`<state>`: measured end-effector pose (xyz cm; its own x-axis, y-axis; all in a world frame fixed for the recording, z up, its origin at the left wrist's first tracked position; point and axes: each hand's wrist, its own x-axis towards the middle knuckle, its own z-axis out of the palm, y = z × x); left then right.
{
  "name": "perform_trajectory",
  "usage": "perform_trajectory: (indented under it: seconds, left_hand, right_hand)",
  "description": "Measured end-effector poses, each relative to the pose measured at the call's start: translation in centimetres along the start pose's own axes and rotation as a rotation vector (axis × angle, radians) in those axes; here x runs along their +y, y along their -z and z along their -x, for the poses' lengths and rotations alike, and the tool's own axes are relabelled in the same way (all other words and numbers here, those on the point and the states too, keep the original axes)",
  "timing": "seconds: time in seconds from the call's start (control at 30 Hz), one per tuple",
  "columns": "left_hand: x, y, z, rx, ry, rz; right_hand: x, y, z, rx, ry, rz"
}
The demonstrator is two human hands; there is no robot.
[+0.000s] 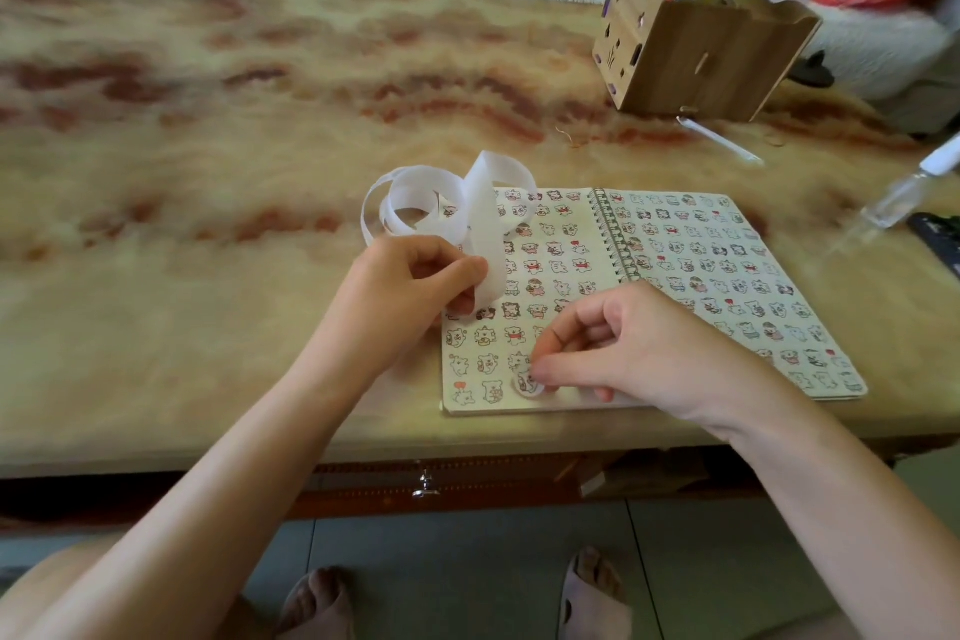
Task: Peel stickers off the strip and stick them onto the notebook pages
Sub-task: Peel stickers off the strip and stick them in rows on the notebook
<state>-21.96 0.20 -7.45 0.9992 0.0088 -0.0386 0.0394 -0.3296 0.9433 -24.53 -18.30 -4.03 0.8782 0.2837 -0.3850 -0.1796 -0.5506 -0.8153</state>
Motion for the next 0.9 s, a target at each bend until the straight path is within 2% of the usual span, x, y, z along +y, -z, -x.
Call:
perform_trajectory:
  seconds: [0.3, 0.9]
  left_hand:
    - [-0.07, -0.05, -0.05, -0.008, -0.009, 0.005]
    - [-0.24, -0.04, -0.15, -0.017, -0.005, -0.008]
  right_hand:
    - [-0.14, -0.36, 0.12, 0.010, -0.023, -0.046]
    - [-0.03, -0.97, 0.13, 0.075, 0.022, 0.138]
